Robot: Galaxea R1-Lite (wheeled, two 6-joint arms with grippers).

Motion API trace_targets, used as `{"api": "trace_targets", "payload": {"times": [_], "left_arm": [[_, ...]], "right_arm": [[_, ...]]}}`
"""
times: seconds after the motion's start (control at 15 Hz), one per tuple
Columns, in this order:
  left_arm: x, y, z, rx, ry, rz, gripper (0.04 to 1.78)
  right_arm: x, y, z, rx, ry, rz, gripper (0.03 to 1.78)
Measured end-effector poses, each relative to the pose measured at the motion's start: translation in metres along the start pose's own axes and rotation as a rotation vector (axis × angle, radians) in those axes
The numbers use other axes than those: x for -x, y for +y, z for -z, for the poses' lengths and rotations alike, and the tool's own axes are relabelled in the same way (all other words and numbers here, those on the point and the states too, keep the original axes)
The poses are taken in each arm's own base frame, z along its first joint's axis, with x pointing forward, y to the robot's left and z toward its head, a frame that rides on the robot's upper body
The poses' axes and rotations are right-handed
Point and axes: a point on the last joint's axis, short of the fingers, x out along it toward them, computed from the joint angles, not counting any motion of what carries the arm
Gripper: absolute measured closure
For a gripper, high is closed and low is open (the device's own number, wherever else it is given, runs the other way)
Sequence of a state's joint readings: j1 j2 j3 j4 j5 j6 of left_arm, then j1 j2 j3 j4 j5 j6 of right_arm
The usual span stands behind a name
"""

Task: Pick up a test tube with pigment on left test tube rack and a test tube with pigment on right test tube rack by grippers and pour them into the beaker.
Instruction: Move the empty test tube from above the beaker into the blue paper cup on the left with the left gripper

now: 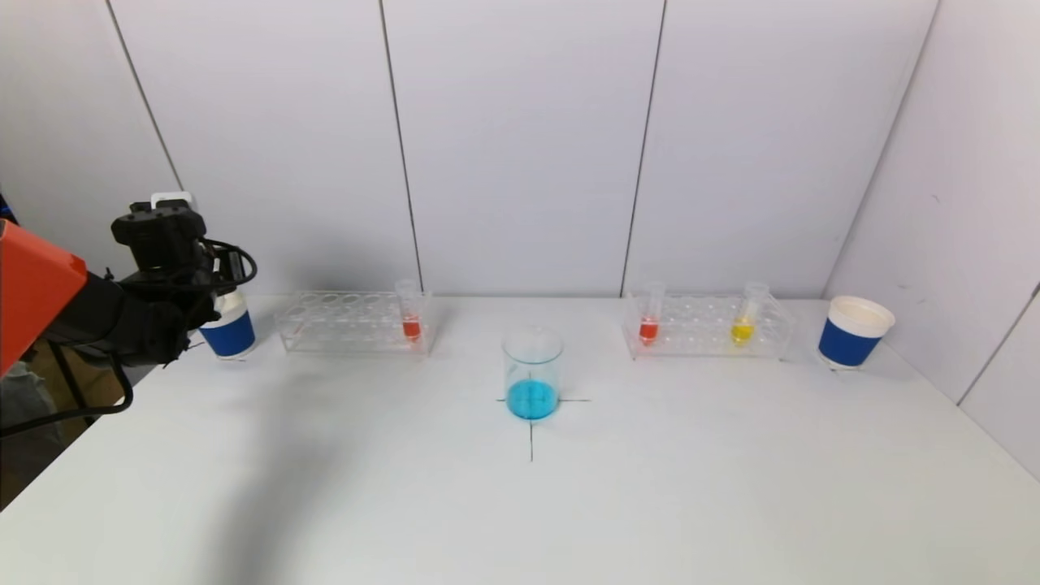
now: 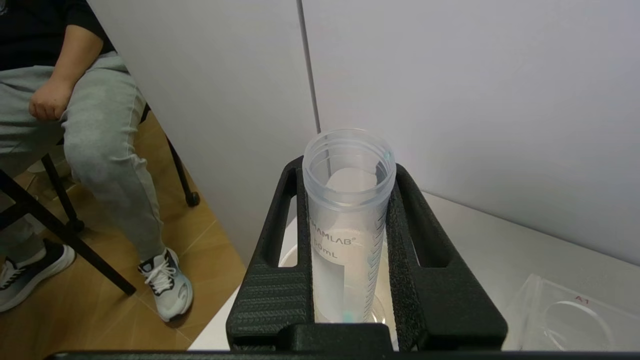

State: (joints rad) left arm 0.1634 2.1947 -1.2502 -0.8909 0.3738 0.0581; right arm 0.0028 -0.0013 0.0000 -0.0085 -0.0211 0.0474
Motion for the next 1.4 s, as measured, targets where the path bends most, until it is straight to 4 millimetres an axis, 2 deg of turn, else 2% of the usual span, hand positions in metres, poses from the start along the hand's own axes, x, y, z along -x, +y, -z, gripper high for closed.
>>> {"api": "trace_targets", "payload": {"times": [0.67, 1.4], "left_arm": [[-0.001, -0.002, 0.024, -0.011, 0.028, 0.010, 1.38], [-0.001, -0.002, 0.023, -0.006, 0.018, 0.010, 1.38]], "right_arm": [[0.000, 0.000, 0.000, 0.000, 0.000, 0.000, 0.04], [0.000, 0.000, 0.000, 0.000, 0.000, 0.000, 0.04]]}}
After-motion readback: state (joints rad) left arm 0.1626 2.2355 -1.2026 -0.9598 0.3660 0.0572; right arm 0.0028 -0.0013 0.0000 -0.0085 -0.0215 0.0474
